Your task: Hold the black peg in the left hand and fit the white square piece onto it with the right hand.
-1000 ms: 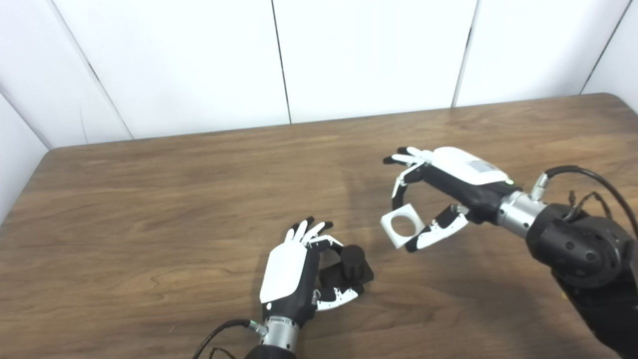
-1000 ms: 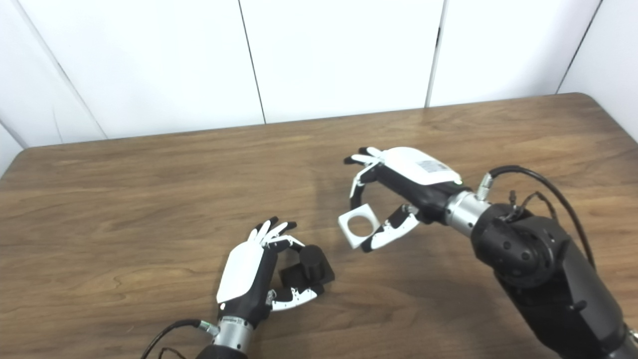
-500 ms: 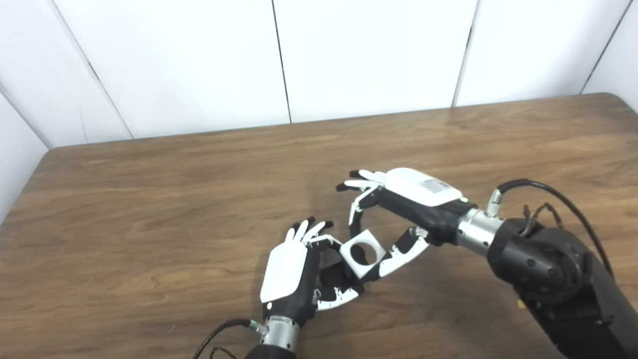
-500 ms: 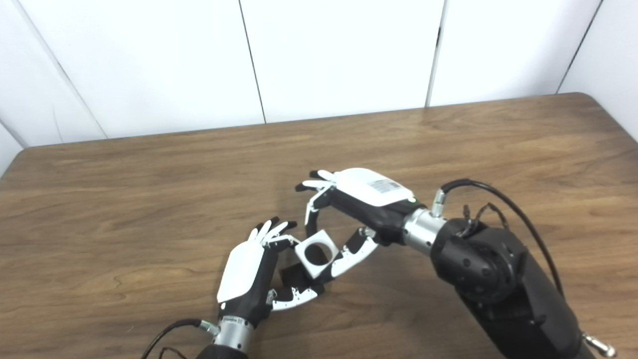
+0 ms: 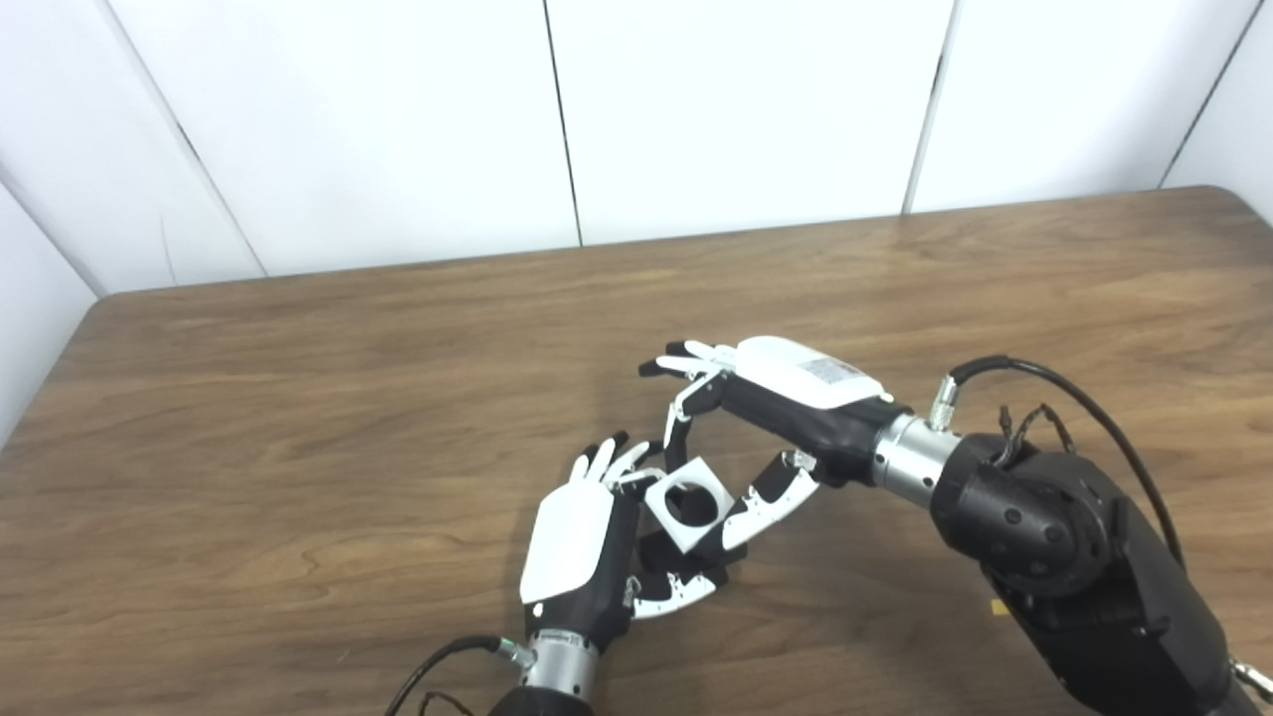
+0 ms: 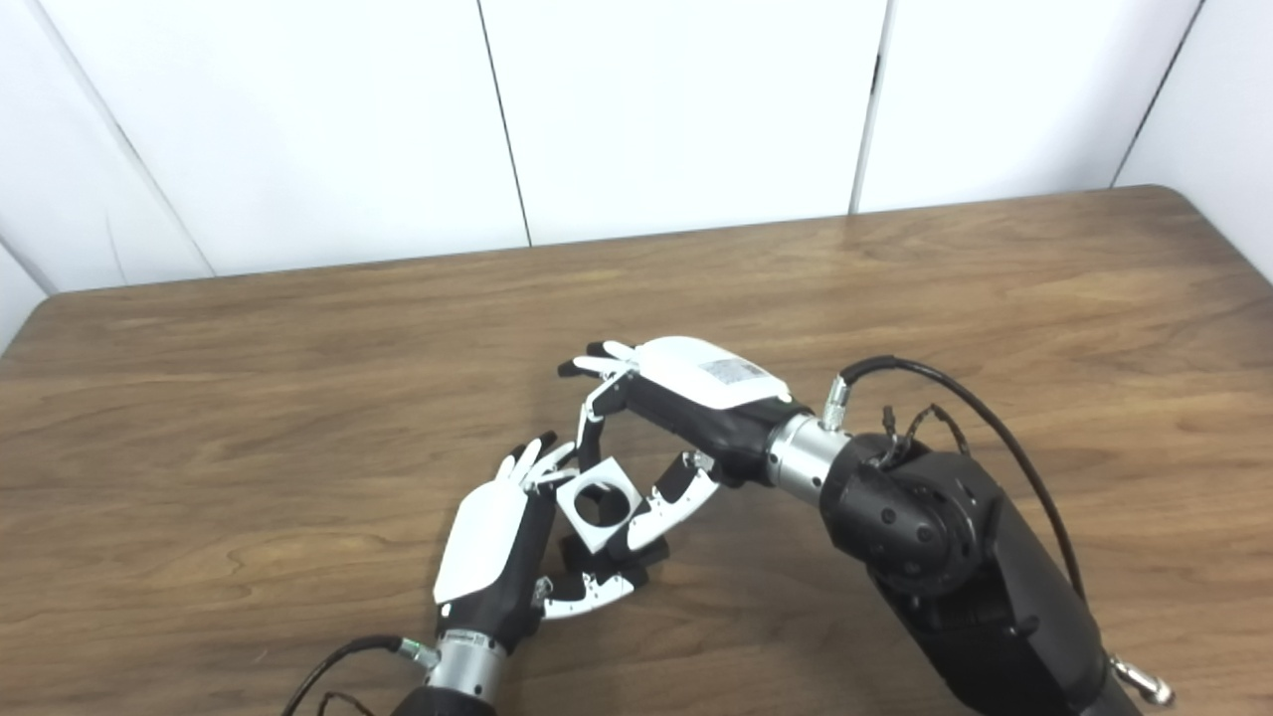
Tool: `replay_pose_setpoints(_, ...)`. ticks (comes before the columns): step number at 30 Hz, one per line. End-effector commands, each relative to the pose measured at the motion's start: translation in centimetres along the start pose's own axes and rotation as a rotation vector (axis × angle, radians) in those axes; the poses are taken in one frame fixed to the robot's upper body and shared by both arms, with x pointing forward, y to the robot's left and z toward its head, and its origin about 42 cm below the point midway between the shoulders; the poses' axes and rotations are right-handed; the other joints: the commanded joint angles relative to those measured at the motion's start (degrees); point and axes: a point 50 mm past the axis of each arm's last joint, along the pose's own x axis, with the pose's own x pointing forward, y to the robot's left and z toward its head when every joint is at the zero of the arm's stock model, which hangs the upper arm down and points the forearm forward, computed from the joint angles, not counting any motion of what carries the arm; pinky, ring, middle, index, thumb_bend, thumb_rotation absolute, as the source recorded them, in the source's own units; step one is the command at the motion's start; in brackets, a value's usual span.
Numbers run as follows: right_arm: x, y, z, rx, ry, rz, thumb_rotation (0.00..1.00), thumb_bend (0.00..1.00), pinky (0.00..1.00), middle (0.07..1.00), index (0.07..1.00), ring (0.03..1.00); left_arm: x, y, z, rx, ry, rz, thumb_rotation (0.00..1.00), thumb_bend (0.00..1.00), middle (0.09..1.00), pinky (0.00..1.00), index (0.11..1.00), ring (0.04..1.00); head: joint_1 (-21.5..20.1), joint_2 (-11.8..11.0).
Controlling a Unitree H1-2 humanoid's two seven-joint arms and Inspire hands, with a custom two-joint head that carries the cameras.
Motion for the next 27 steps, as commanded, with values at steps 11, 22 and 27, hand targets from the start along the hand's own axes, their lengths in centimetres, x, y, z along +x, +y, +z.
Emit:
replay_pose_setpoints(11,0.3,-1.8,0.1,-0.063,-0.028,-0.071,0.16,0.51,1.00,0.950,0.494,1.000,-0.3,-1.9,0.3,-0.009,0.036,-0.048,0.07,0.52,0.891,1.00,0.492,0.978,-0.03,0.26)
replay_pose_setpoints(22,-0.1,-1.0,-0.9,-0.040,0.018,-0.045,0.16,0.51,1.00,0.948,0.495,1.000,-0.2,-1.8,0.4,-0.013,0.038,-0.042,0.07,0.52,0.890,1.00,0.492,0.979,0.06,0.29)
replay_pose_setpoints(27,-0.2,-0.6,-1.3,-0.031,0.035,-0.031,0.16,0.51,1.00,0.947,0.495,1.000,-0.2,-1.6,0.5,-0.006,0.033,-0.037,0.07,0.52,0.892,1.00,0.492,0.980,0.13,0.43)
